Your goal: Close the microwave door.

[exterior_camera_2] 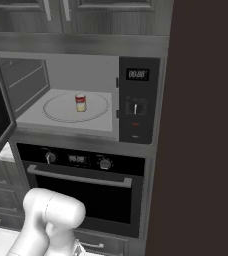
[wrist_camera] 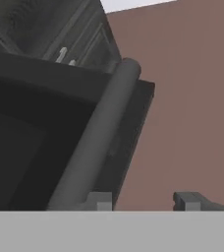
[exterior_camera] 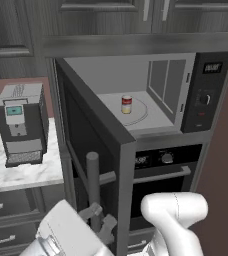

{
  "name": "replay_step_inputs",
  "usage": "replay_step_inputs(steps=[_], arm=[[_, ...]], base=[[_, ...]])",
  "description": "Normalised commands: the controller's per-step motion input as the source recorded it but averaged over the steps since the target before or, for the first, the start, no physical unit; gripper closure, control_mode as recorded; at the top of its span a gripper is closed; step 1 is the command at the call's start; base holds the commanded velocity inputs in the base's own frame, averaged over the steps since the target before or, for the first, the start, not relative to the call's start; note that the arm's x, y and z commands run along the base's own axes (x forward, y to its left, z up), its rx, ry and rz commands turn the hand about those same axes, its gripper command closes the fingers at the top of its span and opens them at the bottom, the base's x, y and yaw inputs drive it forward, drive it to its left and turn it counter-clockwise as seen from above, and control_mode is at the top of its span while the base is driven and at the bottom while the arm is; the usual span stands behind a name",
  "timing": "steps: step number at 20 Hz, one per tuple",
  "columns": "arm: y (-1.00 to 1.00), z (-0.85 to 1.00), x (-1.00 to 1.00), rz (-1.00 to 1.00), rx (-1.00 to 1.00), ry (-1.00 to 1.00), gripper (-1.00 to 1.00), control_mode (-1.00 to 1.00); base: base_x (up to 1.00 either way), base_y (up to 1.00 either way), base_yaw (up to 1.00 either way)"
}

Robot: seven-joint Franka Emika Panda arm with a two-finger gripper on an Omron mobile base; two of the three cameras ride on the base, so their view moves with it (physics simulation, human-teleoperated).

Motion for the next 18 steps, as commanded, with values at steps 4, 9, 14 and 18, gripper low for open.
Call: replay_step_inputs(steps=[4, 9, 14, 18], arm=[[0.34, -0.56, 0.55, -0.16, -0.05, 0.10, -1.00, -1.00], [0.27, -0.47, 0.73, -0.08, -0.05, 0.18, -1.00, -1.00], [0.39, -0.61, 0.47, -0.01, -0.05, 0.18, -1.00, -1.00], [0.71, -0.44, -0.59, 0.00, 0.00, 0.02, -1.00, -1.00]], base=[[0.00, 0.00, 0.00], [0.00, 0.00, 0.00], [0.00, 0.00, 0.00], [0.00, 0.00, 0.00]])
